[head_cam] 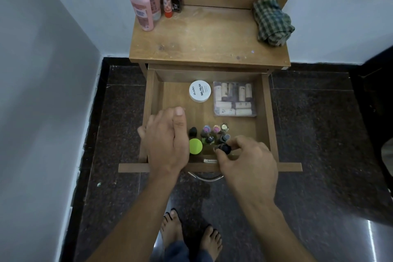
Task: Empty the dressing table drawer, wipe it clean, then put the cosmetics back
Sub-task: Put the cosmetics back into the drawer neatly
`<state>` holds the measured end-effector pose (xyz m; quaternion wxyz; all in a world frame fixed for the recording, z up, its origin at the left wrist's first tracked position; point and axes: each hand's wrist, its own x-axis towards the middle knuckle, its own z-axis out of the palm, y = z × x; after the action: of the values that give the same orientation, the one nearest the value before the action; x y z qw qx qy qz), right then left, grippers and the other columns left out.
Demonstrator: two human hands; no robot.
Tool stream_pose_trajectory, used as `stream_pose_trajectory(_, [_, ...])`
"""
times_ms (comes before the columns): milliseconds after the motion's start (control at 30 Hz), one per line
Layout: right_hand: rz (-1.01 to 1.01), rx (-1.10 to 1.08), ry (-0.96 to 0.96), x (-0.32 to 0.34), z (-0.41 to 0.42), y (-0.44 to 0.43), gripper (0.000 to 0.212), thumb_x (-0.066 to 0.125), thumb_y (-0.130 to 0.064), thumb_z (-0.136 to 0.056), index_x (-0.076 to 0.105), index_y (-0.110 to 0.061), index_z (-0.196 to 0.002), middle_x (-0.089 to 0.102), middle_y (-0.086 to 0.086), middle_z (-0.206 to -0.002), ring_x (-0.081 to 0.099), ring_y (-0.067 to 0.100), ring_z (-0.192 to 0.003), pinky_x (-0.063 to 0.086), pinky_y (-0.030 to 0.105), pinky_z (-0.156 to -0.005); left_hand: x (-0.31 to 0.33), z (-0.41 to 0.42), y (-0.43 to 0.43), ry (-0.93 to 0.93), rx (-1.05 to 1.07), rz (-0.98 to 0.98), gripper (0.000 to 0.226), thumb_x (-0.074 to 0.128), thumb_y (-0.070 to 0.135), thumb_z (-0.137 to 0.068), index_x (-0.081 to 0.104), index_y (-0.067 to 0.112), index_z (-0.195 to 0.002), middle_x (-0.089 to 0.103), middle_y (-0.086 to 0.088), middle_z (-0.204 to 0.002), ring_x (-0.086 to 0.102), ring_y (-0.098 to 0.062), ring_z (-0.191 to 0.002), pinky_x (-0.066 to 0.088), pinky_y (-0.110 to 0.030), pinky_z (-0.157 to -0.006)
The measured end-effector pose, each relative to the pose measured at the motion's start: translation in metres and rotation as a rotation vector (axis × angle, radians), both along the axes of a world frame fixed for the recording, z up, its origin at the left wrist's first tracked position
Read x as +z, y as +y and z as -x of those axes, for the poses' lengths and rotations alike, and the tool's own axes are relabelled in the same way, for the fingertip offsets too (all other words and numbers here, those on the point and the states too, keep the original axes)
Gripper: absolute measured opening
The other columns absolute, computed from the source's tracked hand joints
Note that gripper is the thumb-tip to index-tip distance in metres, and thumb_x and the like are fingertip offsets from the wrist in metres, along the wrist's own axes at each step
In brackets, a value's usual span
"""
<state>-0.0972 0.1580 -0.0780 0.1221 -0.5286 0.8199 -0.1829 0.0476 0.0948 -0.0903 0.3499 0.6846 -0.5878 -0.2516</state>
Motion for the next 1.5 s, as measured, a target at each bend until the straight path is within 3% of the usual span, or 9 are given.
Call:
stream_pose_trajectory(133, [-0.072,-0.077,-0.025,0.005,0.014,0.0,0.02,0.084,-0.04,-0.075,0.072,-0.027,-0.083,0.066,-0.011,-0.078,0.052,0.015,-0.079,0.037,0.028,-0.06,0.0,-0.001,0.0,-0.001,0.005,-0.014,0.071,0.01,0.06,-0.1,0.069,0.021,-0.097,0.066,0.009,-0.085,0.054,-0.014,-0.091,0.025,-0.033,-0.086])
stream_pose_trajectory(333, [-0.205,-0.118,-0.013,0.002,0.033,-0.011,0.018,0.082,-0.04,-0.075,0.072,-0.027,-0.082,0.066,-0.01,-0.074,0.061,0.019,-0.076,0.047,0.029,-0.061,0.0,0.0,-0.001,-0.028,-0.011,-0.006,0.084,0.001,0.069,-0.097,0.069,0.02,-0.095,0.066,0.008,-0.085,0.054,-0.014,-0.09,0.026,-0.033,-0.084])
stream_pose_trajectory(633, [-0.215,0.025,0.003,-0.006,0.042,-0.037,0.017,0.081,-0.03,-0.08,0.074,-0.022,-0.094,0.072,0.0,-0.092,0.065,0.024,-0.086,0.049,0.031,-0.067,-0.001,0.0,-0.001,-0.028,-0.028,-0.007,0.083,0.002,0.069,-0.097,0.068,0.02,-0.093,0.066,0.008,-0.084,0.055,-0.015,-0.091,0.025,-0.033,-0.086])
stream_pose_trajectory(900, [-0.223,0.101,0.03,-0.01,0.038,-0.04,0.013,0.079,-0.024,-0.079,0.071,-0.02,-0.089,0.07,-0.002,-0.092,0.063,0.024,-0.087,0.045,0.031,-0.071,-0.001,0.0,-0.001,-0.03,-0.038,0.002,0.083,0.001,0.068,-0.097,0.069,0.02,-0.095,0.066,0.009,-0.085,0.055,-0.014,-0.09,0.022,-0.031,-0.086])
stream_pose_trajectory(1000, [-0.259,0.116,0.024,-0.002,0.039,-0.04,0.022,0.082,-0.026,-0.078,0.073,-0.022,-0.098,0.071,-0.002,-0.1,0.065,0.023,-0.093,0.05,0.034,-0.079,0.0,0.0,-0.001,-0.027,-0.038,0.003,0.082,0.002,0.068,-0.098,0.069,0.021,-0.095,0.066,0.01,-0.085,0.055,-0.013,-0.089,0.025,-0.034,-0.087])
stream_pose_trajectory(1100, [-0.317,0.128,0.039,0.017,0.044,-0.045,0.044,0.086,-0.036,-0.075,0.071,-0.029,-0.116,0.068,-0.006,-0.115,0.063,0.019,-0.103,0.051,0.034,-0.09,0.002,0.0,0.0,-0.026,-0.039,-0.003,0.08,0.003,0.066,-0.098,0.069,0.021,-0.093,0.066,0.01,-0.084,0.054,-0.014,-0.088,0.025,-0.034,-0.086])
stream_pose_trajectory(1200, [-0.217,0.162,-0.04,0.045,0.043,-0.069,0.046,0.087,-0.037,-0.072,0.073,-0.029,-0.115,0.07,-0.007,-0.111,0.065,0.014,-0.098,0.052,0.029,-0.087,0.003,-0.001,0.0,-0.039,-0.041,-0.005,0.08,0.001,0.067,-0.098,0.066,0.021,-0.088,0.062,0.011,-0.081,0.05,-0.012,-0.085,0.017,-0.028,-0.083])
stream_pose_trajectory(1367, [0.079,0.21,-0.224,0.09,-0.003,-0.169,0.031,0.075,-0.031,-0.085,0.074,-0.026,-0.116,0.07,-0.014,-0.096,0.065,0.005,-0.089,0.051,0.024,-0.082,0.005,-0.001,-0.002,-0.057,-0.033,-0.023,0.071,0.005,0.064,-0.1,0.066,0.03,-0.09,0.059,0.019,-0.084,0.043,-0.002,-0.086,0.022,-0.033,-0.088])
stream_pose_trajectory(1500, [0.278,0.254,-0.155,0.099,-0.048,-0.25,0.023,0.066,-0.026,-0.088,0.073,-0.027,-0.11,0.072,-0.007,-0.093,0.065,0.014,-0.089,0.053,0.032,-0.078,0.004,-0.001,-0.002,-0.078,-0.038,-0.045,0.065,0.008,0.063,-0.102,0.065,0.035,-0.091,0.061,0.023,-0.088,0.047,-0.001,-0.087,0.031,-0.037,-0.089])
